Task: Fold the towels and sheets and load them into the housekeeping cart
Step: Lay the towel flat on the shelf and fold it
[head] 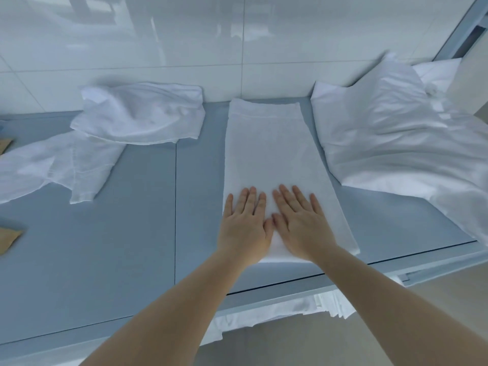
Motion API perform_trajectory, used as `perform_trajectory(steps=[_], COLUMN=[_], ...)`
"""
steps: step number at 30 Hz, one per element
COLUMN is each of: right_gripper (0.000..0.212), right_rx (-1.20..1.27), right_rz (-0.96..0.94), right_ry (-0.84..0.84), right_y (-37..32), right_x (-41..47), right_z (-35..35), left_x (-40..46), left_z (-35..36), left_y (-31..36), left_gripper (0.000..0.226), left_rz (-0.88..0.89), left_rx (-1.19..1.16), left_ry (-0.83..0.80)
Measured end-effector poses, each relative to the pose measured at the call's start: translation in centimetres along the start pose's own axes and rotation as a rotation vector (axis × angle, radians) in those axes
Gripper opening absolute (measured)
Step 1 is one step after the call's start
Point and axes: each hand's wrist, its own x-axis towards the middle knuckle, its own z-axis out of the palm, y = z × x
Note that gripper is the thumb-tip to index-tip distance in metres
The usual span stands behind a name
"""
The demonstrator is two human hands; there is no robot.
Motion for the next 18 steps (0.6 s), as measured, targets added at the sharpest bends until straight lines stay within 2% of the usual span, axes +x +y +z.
perform_trajectory(steps=[5, 7, 9, 15, 18], right_gripper=[0.059, 0.061, 0.069, 0.098, 0.104], right_rx=[-0.119, -0.180, -0.131, -0.080, -0.085], right_rz=[0.127, 0.070, -0.047, -0.086, -0.109], right_ry=[-0.040, 0.000, -0.025, -0.169, -0.192], right_y=[3.1, 2.8, 2.4, 3.1, 2.9], right_x=[-2.0, -3.3, -4.9, -8.4, -9.7], right_z=[-1.2, -1.8, -1.6, -1.4, -1.4], left_x=[-1.5, -2.3, -3.4, -6.3, -7.6], left_z=[-0.5, -0.7, -0.8, -1.7, -1.8], left_y=[-1.4, -1.8, -2.3, -3.2, -2.9], left_gripper=[0.058, 0.057, 0.058, 0.095, 0.100], left_rz=[0.081, 0.146, 0.223, 0.261, 0.268], left_rx=[0.049, 0.072, 0.068, -0.046, -0.042], left_ry=[-0.053, -0.080, -0.124, -0.254, -0.271])
